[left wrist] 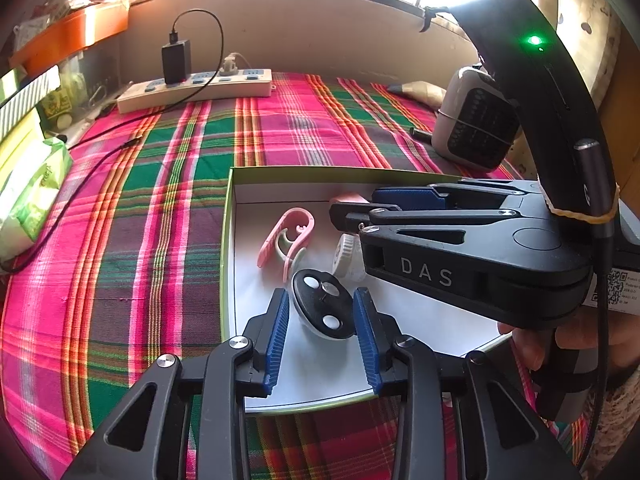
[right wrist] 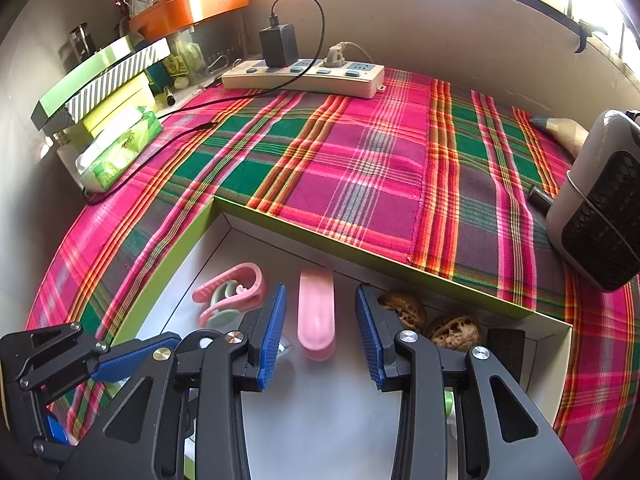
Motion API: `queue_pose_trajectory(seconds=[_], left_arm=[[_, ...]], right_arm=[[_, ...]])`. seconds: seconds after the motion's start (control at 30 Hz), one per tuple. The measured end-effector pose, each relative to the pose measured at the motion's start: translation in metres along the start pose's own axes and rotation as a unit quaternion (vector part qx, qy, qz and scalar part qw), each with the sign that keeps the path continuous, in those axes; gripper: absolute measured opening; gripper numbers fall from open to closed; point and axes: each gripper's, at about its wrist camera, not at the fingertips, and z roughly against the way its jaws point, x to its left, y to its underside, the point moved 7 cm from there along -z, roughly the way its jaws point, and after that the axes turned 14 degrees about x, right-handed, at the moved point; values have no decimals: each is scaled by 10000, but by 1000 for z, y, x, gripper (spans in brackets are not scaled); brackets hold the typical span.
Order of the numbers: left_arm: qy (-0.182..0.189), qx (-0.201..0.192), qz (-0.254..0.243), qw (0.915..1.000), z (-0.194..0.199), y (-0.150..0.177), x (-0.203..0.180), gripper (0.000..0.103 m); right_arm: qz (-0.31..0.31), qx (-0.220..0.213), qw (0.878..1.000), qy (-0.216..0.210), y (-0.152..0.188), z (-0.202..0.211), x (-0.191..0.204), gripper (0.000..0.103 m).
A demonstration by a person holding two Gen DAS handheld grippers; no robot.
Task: Organize objects
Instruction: 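Lower the pink clip into the tray and open the right gripper, then lower the black disc into the tray and open the left gripper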
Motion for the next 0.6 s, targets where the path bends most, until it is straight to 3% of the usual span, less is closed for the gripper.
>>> queue_pose_trajectory(seconds=[0.6], left_arm=[[-171, -222, 141, 9995, 25, 13, 11, 36]], right_arm=[[-58, -437, 9988, 208, 17, 31, 6, 38]])
